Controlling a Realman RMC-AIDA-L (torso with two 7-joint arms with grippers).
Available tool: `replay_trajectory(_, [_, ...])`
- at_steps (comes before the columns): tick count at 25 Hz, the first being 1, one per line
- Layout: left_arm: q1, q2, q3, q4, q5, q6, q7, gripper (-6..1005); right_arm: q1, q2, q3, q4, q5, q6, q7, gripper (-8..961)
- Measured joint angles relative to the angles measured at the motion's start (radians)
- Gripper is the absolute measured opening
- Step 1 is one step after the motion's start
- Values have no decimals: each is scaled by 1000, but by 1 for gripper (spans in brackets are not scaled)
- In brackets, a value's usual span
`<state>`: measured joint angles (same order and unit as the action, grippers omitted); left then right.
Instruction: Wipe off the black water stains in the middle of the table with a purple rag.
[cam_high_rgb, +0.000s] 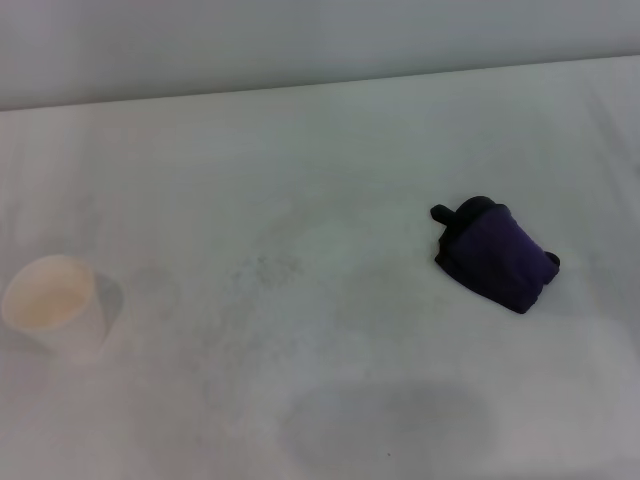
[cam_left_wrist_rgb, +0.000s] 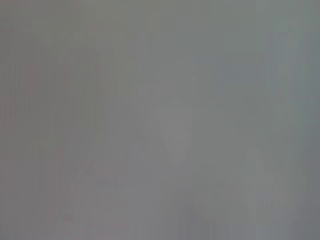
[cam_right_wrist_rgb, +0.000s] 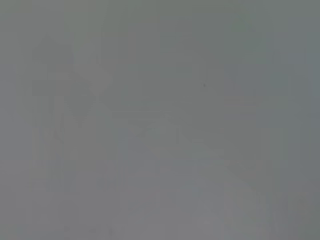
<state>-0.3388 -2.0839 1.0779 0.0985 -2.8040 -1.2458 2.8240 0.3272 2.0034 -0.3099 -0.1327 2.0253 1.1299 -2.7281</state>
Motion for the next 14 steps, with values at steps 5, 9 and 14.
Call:
replay_trajectory(5, [-5,1,3,0,1,0,0,892,-14,0,0,15,-3,10,-25,876])
replay_trajectory(9, [-14,3,3,0,0,0,0,892,-21,0,0,25,-1,27,-27,876])
replay_trajectory(14, [-16,3,4,0,4,0,0,892,-18,0,0,31,-3,27,-27,876])
